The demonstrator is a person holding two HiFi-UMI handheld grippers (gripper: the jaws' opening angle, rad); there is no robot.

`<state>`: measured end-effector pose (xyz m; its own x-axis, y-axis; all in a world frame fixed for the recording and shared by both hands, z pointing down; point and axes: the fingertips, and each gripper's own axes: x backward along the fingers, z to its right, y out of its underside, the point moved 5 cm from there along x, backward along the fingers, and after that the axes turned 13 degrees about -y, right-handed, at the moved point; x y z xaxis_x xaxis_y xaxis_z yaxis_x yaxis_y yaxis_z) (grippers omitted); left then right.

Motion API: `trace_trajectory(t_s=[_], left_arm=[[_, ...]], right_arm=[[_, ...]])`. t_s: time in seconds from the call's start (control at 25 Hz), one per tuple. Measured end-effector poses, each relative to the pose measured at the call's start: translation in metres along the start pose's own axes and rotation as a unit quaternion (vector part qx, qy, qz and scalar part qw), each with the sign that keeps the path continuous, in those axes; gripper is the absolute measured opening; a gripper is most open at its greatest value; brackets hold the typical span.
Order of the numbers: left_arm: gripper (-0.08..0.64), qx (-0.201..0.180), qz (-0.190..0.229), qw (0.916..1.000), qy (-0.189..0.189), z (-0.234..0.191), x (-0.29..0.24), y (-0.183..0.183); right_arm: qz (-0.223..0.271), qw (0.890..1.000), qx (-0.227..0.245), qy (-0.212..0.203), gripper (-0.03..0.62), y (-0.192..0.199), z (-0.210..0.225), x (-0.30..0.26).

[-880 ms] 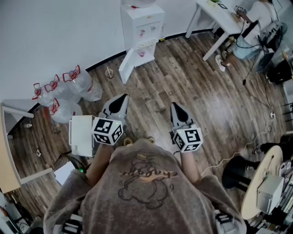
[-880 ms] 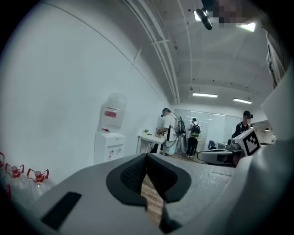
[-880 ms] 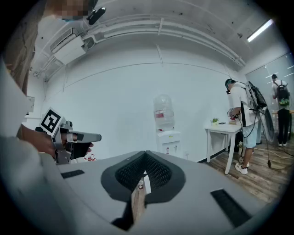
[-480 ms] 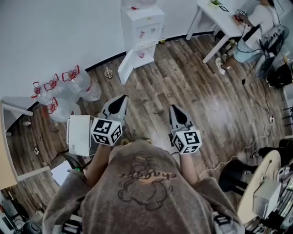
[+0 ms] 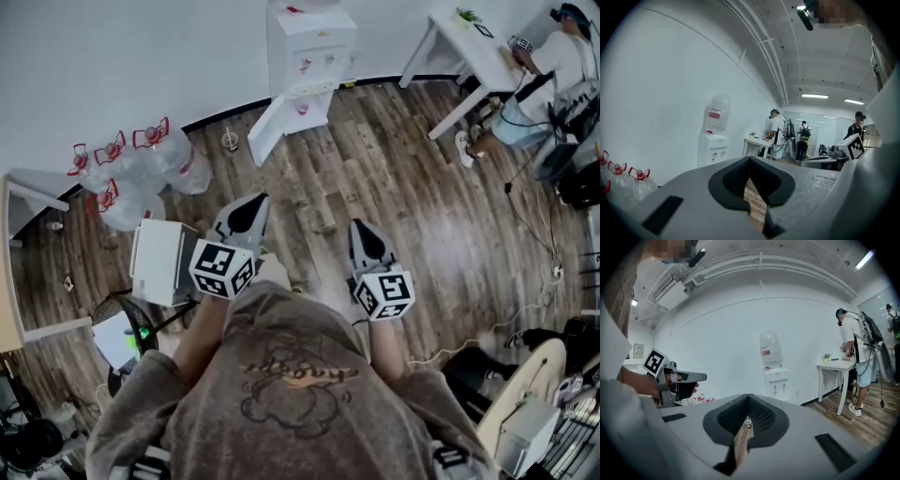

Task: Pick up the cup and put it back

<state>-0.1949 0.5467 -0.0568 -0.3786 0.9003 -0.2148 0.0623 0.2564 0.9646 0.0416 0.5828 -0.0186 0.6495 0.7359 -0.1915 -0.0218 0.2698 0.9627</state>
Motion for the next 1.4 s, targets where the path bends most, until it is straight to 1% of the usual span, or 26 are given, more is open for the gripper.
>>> trace_trajectory(t_s=[0.28,0.48,0.6,0.8,1.08,1.24,1.4], left_arm=[[0.003,-0.001,-0.004,0.9999,0.011,-0.005,-0.042,-0.006],[0.003,0.001,-0.008,0.9996,0.026,-0.01,-0.091,-0.012],[0.003,0.004,-0.013,0.9994,0.032,-0.023,-0.13,-0.023],[0.003,0.003,-0.019,0.9989,0.042,-0.05,-0.196,-0.047],[0.003,-0.011,-0.023,0.9977,0.064,-0.08,-0.275,-0.074],[0.003,-0.014,-0.024,0.9967,0.076,-0.098,-0.313,-0.084],[0.003,-0.016,-0.027,0.9958,0.086,-0.11,-0.343,-0.088]], right_arm=[[-0.012,1.0,-0.007,-0.008,0.003,0.003,0.02,-0.028],[-0.02,1.0,-0.016,-0.003,0.003,0.003,0.053,-0.054],[-0.023,0.999,-0.022,-0.001,0.003,-0.008,0.078,-0.083],[-0.022,1.0,-0.019,0.004,0.003,-0.038,0.119,-0.136],[-0.012,0.999,-0.021,0.023,0.003,-0.069,0.166,-0.204],[-0.008,0.999,-0.021,0.03,0.003,-0.078,0.187,-0.236],[-0.011,0.999,-0.022,0.041,0.003,-0.081,0.206,-0.255]])
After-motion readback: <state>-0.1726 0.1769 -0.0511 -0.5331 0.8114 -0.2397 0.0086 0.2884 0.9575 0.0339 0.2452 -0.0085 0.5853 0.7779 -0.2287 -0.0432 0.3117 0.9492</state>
